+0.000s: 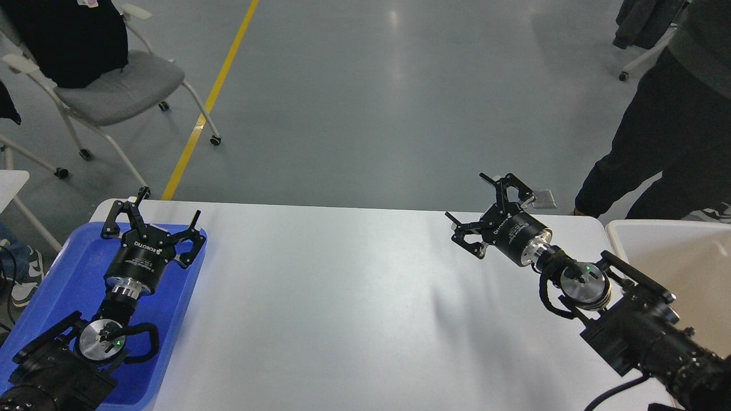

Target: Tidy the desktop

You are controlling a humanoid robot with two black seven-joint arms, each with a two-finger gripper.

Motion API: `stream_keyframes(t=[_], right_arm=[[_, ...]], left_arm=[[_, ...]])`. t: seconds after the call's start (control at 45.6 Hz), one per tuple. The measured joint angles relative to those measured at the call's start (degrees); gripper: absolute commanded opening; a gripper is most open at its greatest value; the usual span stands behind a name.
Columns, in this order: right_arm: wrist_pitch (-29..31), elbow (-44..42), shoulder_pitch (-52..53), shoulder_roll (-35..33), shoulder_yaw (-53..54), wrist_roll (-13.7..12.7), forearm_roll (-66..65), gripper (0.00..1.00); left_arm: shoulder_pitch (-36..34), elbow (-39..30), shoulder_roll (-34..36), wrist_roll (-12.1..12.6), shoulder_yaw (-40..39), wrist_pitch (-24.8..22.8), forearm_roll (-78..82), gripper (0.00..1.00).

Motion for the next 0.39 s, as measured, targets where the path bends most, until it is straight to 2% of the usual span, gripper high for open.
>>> stream_keyframes(t=[0.394], right_arm=[[2.7, -0.8, -4.4, 1.1, 2.0, 3.0, 0.0, 1.0]], left_arm=[[0.0, 0.0, 0.0, 0.0, 0.0, 0.0, 0.0, 0.99]])
